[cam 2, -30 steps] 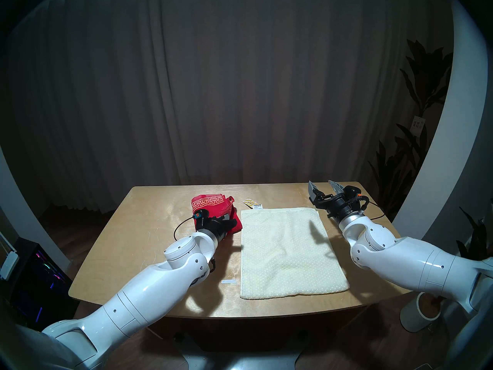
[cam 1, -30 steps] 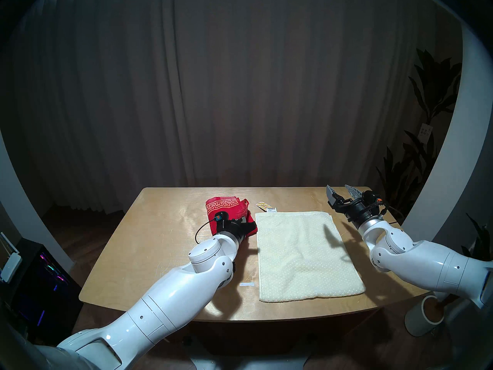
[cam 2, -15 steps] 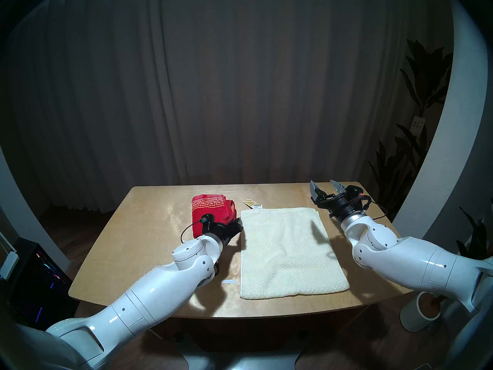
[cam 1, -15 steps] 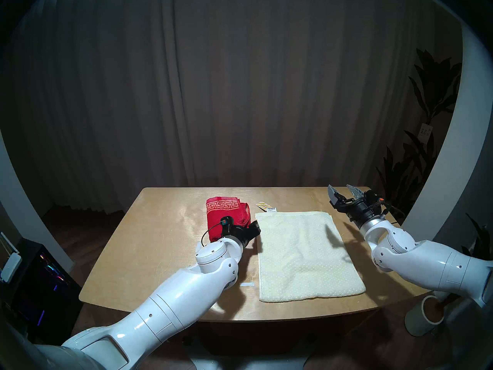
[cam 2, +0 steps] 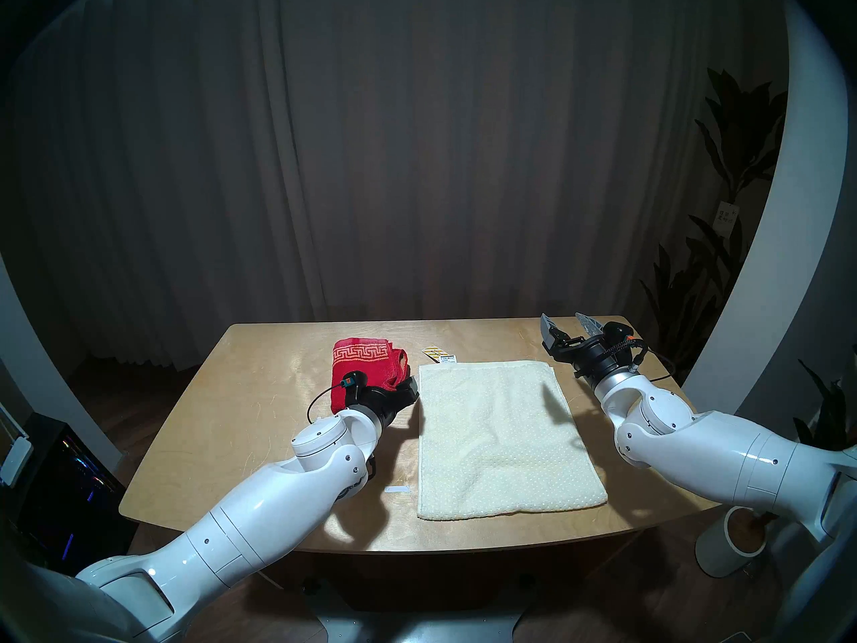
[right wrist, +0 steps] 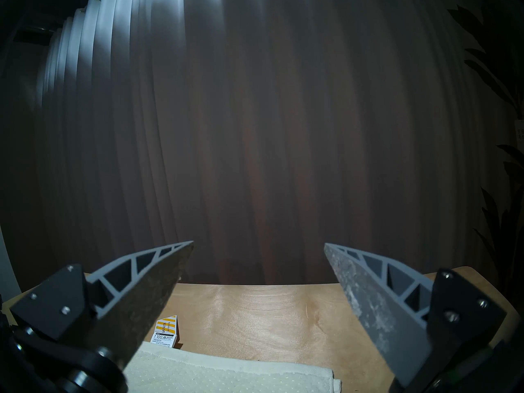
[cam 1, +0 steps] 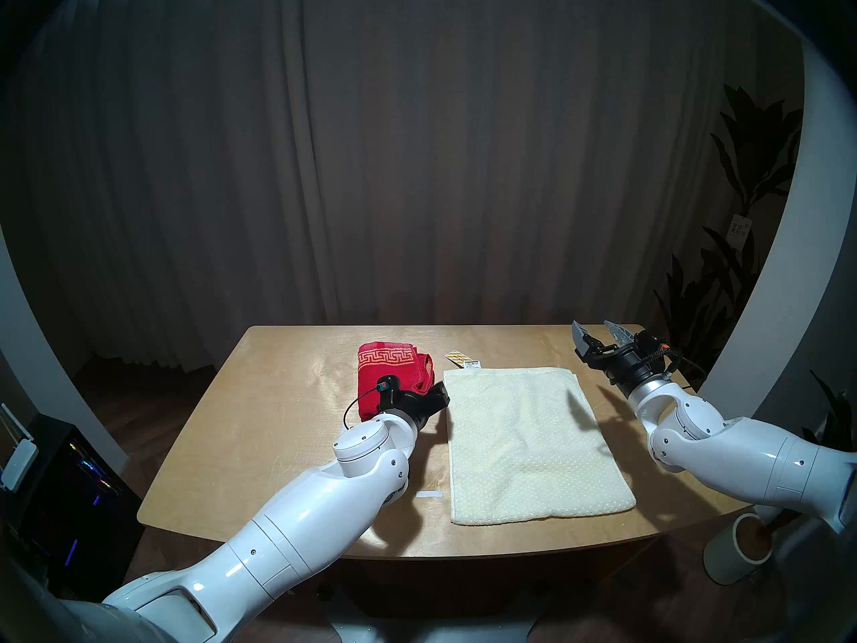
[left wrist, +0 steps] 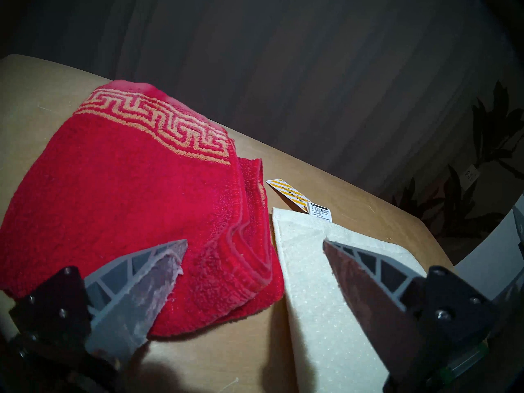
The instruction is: Fold each towel twice and stack them on table
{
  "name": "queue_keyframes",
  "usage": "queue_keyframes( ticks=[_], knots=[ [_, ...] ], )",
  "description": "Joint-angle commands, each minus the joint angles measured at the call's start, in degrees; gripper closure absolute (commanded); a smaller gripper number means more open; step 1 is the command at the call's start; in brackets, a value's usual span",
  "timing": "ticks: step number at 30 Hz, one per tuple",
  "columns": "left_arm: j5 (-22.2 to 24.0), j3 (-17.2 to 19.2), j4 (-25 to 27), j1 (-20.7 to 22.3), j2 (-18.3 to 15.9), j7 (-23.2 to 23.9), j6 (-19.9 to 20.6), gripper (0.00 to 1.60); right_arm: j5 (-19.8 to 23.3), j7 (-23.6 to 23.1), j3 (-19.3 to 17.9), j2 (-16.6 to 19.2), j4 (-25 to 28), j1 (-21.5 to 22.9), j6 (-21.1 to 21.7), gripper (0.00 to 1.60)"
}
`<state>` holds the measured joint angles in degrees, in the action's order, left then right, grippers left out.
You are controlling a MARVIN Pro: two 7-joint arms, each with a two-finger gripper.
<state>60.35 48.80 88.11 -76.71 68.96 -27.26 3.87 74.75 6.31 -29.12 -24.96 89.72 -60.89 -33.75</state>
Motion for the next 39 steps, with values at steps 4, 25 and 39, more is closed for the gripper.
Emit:
queue_keyframes(
  ticks=[4, 25, 39],
  knots=[
    [0.9, 1.3, 2.4, -1.9, -3.3, 0.4, 0.1, 0.08, 0.0, -0.2, -0.7, 0.0, 0.3, 1.0, -0.2, 0.0],
    [3.2, 5.0, 13.3, -6.0, -8.4, 0.4, -1.7, 0.0, -0.4, -0.2, -0.1, -1.0, 0.1, 1.2, 0.4, 0.0],
    [17.8, 13.2, 20.0, -13.3, -7.9, 7.1, -8.1, 0.0, 4.8, 1.5, 0.0, 2.5, 7.3, -2.1, -0.8, 0.0]
  ],
)
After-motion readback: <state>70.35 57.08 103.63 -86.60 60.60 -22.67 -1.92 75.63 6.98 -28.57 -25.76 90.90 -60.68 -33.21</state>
